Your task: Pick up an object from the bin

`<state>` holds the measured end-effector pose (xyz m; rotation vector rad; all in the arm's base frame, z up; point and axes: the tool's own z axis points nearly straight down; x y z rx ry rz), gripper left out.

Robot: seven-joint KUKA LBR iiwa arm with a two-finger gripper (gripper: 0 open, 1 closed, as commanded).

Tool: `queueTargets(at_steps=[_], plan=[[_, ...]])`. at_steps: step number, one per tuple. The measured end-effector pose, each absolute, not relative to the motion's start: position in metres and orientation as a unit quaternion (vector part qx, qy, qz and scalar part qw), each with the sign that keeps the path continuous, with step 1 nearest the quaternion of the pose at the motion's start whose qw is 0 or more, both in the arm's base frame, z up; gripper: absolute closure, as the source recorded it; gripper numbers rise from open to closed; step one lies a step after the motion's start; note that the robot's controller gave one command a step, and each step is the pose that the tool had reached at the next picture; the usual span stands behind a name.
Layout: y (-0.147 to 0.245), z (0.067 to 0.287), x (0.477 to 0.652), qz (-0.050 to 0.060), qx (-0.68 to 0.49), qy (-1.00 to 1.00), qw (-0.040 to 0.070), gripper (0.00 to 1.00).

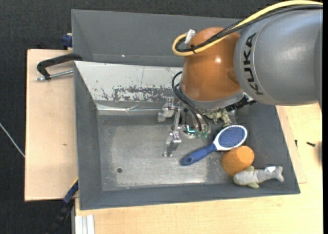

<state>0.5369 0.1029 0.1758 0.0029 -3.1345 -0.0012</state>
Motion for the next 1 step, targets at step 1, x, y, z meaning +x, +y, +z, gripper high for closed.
queueTargets(at_steps=[1], plan=[[0.0346,0.1356,0.5221,0.001,0.143,-0.99,0.002,0.0]])
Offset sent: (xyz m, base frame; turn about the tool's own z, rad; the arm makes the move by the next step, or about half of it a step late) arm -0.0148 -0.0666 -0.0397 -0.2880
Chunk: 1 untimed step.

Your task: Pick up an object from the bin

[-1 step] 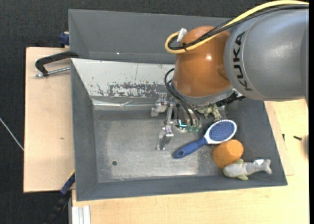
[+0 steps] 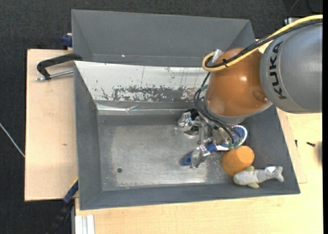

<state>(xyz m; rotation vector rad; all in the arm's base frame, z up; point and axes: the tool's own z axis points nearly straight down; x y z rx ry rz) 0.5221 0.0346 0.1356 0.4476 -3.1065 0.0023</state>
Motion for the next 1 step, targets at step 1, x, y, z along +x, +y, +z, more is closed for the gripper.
queueTargets(at_steps=[1], plan=[[-0.014,0.071,0.56,-0.004,0.169,-0.986,-0.003,0.0]])
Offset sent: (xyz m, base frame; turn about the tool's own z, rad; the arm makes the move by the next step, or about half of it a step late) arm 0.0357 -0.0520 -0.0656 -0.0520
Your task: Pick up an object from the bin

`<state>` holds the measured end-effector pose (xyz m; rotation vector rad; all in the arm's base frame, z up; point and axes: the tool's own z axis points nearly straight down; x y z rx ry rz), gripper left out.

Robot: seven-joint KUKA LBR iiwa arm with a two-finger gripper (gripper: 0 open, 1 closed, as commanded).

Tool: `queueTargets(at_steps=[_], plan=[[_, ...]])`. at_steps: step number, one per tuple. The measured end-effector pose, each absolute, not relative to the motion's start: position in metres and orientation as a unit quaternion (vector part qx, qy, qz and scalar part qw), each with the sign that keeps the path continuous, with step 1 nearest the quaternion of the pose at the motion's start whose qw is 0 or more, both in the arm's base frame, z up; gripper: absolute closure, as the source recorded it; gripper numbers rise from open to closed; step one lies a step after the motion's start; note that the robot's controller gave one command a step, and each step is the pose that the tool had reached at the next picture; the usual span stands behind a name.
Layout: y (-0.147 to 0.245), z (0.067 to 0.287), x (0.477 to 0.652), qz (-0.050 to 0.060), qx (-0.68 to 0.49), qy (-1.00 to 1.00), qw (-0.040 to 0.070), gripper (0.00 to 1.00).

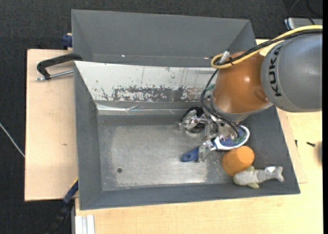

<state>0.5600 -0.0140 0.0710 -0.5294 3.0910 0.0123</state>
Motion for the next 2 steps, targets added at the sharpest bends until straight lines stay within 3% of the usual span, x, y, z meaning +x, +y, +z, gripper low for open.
queueTargets(at_steps=[1,2], plan=[[-0.015,0.075,0.563,0.001,-0.167,0.986,0.008,1.0],[-0.023,0.212,0.558,-0.001,-0.302,0.953,0.004,1.0]])
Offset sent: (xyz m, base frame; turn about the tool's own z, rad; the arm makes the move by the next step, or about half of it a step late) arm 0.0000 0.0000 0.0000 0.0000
